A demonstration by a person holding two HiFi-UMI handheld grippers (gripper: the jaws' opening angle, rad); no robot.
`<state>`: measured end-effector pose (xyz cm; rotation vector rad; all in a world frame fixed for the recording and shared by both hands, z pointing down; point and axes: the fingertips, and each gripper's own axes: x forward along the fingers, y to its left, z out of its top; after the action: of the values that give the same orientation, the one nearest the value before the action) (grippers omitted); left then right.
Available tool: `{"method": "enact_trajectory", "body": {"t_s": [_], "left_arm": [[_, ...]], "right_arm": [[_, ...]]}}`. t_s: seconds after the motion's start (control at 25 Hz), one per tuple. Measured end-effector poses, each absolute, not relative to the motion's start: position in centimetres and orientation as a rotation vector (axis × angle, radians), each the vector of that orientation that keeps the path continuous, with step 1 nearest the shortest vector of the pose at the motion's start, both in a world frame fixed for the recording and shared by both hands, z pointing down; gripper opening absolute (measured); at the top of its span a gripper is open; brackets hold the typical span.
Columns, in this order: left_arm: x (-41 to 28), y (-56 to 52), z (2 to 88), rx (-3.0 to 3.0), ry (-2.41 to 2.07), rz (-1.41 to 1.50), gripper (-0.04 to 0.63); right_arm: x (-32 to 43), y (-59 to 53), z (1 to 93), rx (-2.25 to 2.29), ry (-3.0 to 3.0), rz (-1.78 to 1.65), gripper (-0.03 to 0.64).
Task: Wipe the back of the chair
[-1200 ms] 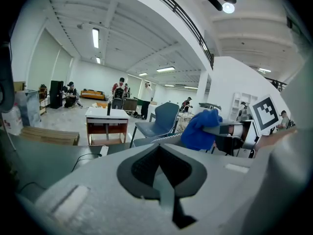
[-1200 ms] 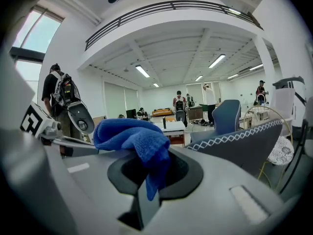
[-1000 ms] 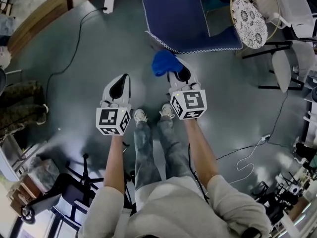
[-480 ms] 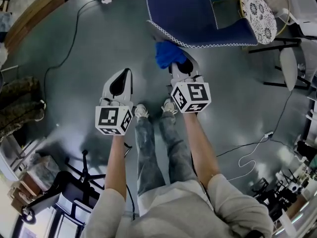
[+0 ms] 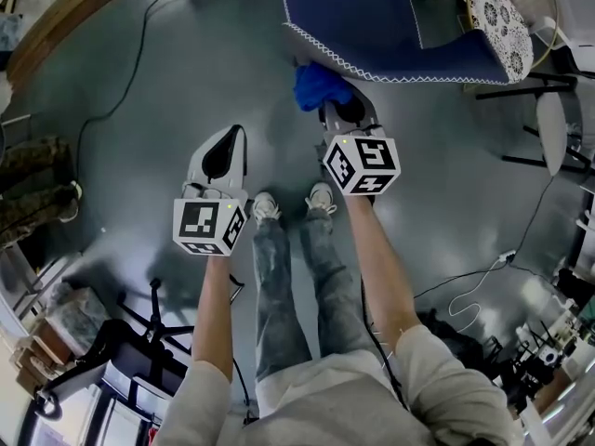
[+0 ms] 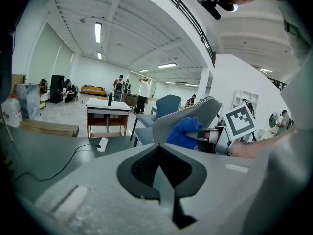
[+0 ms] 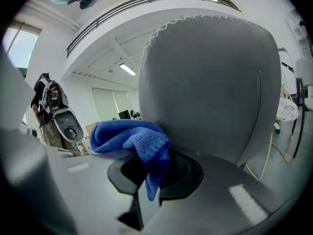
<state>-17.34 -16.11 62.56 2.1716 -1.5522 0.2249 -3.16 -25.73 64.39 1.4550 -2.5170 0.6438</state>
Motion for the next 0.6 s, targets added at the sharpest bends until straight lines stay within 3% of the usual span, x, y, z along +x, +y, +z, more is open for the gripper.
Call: {"method": "enact_trajectory", "body": {"t_s": [0.6], "left_arm": [[-16.5,-16.4,62.9,2.2,-1.532,0.234,0.001]], "right_arm": [[-4.4,-27.1,73.8,1.299,-2.369,0.74,0.047]]}}
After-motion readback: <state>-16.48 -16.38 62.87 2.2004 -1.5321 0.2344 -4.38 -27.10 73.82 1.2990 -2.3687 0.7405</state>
